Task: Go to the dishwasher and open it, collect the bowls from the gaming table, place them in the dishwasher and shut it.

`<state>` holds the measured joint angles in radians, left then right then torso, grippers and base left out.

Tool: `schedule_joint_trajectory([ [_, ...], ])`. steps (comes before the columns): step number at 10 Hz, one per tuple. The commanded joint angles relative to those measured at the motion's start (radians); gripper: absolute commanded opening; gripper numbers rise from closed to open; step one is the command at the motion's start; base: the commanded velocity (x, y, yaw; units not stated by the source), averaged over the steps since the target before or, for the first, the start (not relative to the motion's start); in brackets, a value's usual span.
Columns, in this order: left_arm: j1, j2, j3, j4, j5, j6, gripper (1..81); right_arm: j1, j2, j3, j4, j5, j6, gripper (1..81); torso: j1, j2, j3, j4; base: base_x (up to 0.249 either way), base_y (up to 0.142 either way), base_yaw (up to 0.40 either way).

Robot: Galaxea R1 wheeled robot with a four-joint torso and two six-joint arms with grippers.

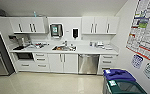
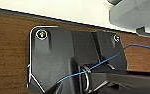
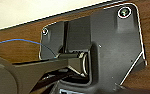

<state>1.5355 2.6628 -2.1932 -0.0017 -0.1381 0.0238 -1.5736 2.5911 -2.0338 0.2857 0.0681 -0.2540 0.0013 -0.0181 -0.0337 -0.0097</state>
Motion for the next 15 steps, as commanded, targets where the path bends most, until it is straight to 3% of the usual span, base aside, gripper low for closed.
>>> schedule_joint_trajectory([
  [1,-0.044,-0.018,0.013,0.016,0.048,0.004,81.1,0.042,-0.027,0.015,0.003,-0.065,-0.004,81.1,0.0,0.0,0.0,0.0,0.133,0.0,0.0],
  [15,-0.042,-0.018,0.012,0.016,0.045,0.004,81.1,0.049,0.014,-0.052,0.003,-0.065,-0.004,81.1,0.0,0.0,0.0,0.0,0.099,0.0,0.0],
])
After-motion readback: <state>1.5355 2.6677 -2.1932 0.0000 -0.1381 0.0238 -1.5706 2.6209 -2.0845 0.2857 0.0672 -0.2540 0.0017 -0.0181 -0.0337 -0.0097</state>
